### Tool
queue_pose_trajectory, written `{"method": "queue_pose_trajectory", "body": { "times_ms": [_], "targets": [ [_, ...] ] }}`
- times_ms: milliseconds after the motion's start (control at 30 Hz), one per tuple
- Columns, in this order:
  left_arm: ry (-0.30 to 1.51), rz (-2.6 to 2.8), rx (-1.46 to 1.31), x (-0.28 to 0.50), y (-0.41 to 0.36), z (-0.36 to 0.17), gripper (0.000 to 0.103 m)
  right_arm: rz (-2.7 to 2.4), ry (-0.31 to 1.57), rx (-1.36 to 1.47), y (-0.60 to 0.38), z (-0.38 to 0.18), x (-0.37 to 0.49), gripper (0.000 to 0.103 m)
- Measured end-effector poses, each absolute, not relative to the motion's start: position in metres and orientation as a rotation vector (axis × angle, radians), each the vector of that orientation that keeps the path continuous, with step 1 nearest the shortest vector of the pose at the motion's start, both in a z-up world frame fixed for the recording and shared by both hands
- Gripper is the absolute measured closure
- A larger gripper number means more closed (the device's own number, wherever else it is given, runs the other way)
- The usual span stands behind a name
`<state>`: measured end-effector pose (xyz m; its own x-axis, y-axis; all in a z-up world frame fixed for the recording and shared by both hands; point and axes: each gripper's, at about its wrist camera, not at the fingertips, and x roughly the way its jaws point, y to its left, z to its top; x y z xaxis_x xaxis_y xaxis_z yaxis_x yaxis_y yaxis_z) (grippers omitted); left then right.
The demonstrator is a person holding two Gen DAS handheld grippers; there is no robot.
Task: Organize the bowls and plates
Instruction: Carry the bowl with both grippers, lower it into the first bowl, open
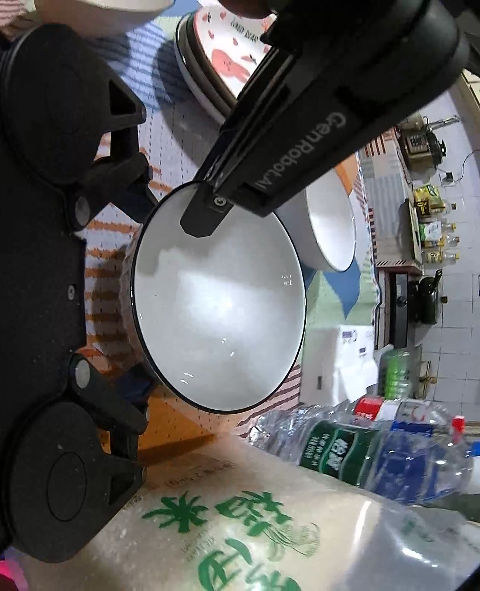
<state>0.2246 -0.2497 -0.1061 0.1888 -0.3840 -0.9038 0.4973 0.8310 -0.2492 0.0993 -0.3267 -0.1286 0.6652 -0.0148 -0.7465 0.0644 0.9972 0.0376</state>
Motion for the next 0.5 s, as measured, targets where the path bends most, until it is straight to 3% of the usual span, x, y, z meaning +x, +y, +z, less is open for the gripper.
{"method": "queue_pose_trajectory", "body": {
  "times_ms": [500],
  "targets": [
    [1.196, -0.629, 0.176, 0.179, -0.205, -0.050, 0.089, 0.046, 0.838, -0.019, -0.291, -0.073, 0.063, 0.018]
  ]
}}
